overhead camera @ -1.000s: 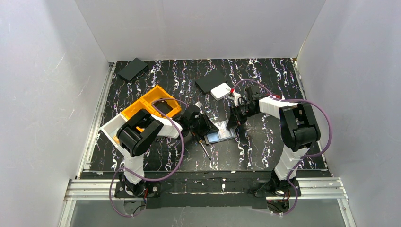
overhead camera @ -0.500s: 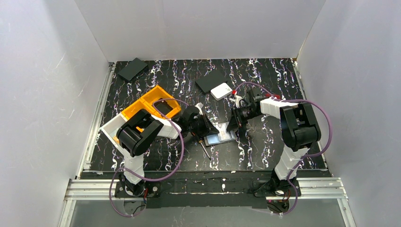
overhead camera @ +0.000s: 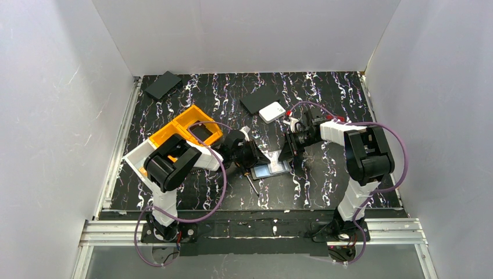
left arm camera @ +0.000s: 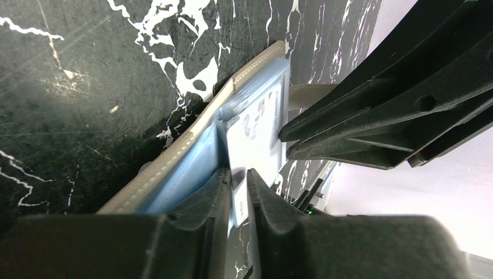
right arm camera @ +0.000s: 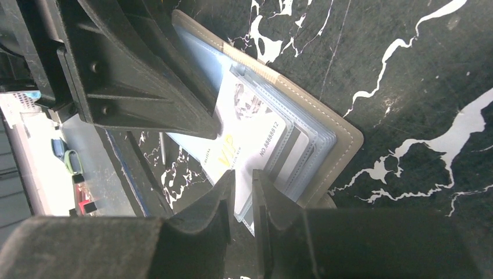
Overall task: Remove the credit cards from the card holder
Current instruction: Remove the credit card from the card holder.
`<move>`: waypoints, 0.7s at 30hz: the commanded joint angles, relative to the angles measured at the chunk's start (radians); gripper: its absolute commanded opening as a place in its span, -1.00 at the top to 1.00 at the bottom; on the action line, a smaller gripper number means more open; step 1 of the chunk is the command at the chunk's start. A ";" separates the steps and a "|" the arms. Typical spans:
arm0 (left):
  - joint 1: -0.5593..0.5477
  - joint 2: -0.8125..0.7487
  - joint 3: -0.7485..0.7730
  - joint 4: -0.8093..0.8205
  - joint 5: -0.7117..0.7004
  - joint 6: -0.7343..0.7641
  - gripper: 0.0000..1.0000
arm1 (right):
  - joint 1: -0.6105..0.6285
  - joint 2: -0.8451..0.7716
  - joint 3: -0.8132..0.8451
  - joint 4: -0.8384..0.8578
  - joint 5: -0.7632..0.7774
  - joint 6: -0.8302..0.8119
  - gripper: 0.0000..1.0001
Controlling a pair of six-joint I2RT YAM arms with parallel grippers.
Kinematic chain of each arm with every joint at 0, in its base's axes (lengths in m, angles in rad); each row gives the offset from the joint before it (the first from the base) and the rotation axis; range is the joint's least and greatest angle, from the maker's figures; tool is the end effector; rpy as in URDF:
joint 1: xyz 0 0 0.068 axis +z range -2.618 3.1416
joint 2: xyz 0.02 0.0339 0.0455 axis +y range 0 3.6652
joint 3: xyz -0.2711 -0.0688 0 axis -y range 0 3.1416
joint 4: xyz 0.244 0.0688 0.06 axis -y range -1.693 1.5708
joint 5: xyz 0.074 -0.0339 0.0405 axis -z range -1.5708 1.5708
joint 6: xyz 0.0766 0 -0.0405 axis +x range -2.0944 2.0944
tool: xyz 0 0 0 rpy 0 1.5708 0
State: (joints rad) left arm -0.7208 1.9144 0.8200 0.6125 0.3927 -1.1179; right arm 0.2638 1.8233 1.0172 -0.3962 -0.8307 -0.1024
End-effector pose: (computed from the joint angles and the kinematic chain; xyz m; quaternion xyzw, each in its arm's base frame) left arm 0.2848 -0.2892 0.1123 -0.0664 0.8424 -0.5051 0.1753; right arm 0.3185 0.1446 0.1243 -0.2365 0.8710 0.4089 0.1351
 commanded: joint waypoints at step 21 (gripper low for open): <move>0.025 -0.019 -0.100 0.182 0.066 -0.069 1.00 | -0.004 0.074 -0.012 0.008 0.180 -0.002 0.33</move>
State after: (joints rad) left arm -0.7086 1.9556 0.7666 0.7738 0.4198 -1.2144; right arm 0.2527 1.8538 1.0183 -0.3935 -0.8776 -0.0658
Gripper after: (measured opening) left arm 0.025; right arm 0.327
